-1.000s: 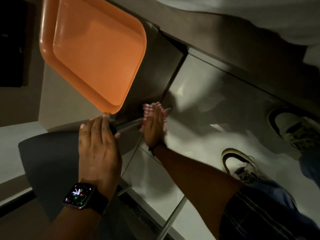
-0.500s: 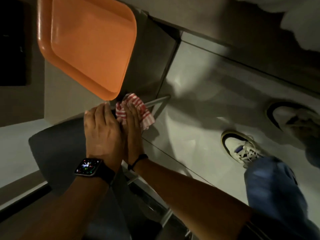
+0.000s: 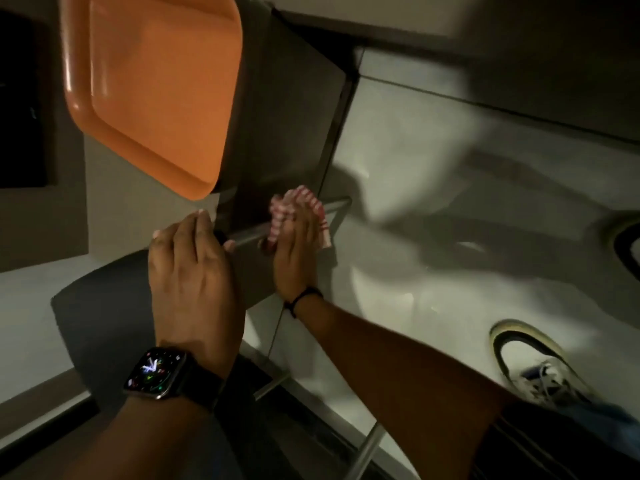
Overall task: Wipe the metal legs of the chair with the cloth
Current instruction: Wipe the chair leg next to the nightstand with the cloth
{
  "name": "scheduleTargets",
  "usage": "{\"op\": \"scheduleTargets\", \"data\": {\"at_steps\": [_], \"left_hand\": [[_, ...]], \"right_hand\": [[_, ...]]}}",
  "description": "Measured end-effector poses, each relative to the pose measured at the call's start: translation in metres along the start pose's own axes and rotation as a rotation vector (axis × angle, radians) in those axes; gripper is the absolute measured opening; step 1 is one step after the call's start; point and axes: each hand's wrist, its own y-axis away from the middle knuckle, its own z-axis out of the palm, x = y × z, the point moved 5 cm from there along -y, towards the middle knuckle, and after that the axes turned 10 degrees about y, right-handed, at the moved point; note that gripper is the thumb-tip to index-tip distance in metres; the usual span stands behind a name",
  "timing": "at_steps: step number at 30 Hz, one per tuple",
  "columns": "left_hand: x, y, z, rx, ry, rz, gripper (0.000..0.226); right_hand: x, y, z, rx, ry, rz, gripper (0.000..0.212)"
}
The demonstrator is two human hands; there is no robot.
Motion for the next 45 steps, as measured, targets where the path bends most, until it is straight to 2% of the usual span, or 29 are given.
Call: {"op": "scheduleTargets", "data": {"at_steps": [3,6,8,11,13,16,17,20,24,28,32,36,38,41,43,45], "left_hand": [[-0.005,-0.001,0.007,0.003,-0.025,0.002,0.046],[-0.006,-0.001,0.011,-0.006,-0.069,0.004,0.049],[-0.004,0.000,0.008,-0.022,-0.070,-0.014,0.050],[0.001,0.002,0.006,-0.061,-0.091,-0.016,0.054],[0.003,0.001,0.004,-0.092,-0.089,-0.029,0.061],[0.007,0.002,0.000,-0.096,-0.099,-0.022,0.063],[0.008,0.003,-0.001,-0.097,-0.108,-0.015,0.062],[0.005,0.002,0.003,-0.070,-0.127,0.008,0.059],[-0.001,0.000,0.009,-0.011,-0.124,0.004,0.053],[0.000,0.002,0.009,0.063,-0.123,0.023,0.052],[0.003,0.004,0.006,0.043,-0.109,0.007,0.053],[0.009,0.005,0.000,-0.006,-0.089,0.008,0.067],[0.009,0.005,-0.002,-0.008,-0.096,0.011,0.069],[0.010,0.005,-0.001,-0.014,-0.084,0.017,0.069],[0.006,0.004,0.001,0.002,-0.072,0.027,0.066],[0.003,0.004,0.002,0.027,-0.057,0.034,0.061]], "right_hand": [[0.035,-0.043,-0.008,0.067,-0.202,0.323,0.049],[0.040,-0.047,-0.006,-0.014,-0.276,0.384,0.048],[0.016,-0.025,-0.005,-0.045,-0.229,0.267,0.055],[-0.034,0.034,0.003,-0.052,-0.122,-0.107,0.057],[-0.070,0.062,-0.002,0.030,-0.056,-0.368,0.052],[-0.088,0.068,-0.010,0.192,0.000,-0.579,0.056],[-0.082,0.064,-0.008,0.190,0.049,-0.558,0.056],[-0.052,0.035,-0.003,-0.005,-0.023,-0.296,0.041],[-0.015,-0.033,-0.012,-0.053,0.128,-0.045,0.053],[0.031,-0.082,-0.027,-0.178,0.270,0.064,0.060],[0.017,-0.031,-0.015,-0.139,-0.024,-0.017,0.048],[-0.041,0.053,0.011,-0.102,0.054,-0.411,0.053],[-0.060,0.060,0.012,-0.051,0.092,-0.519,0.049],[-0.057,0.038,-0.001,-0.052,0.169,-0.493,0.045],[-0.039,0.015,-0.007,-0.098,0.196,-0.393,0.051],[-0.015,-0.017,-0.013,-0.111,0.215,-0.262,0.047]]}}
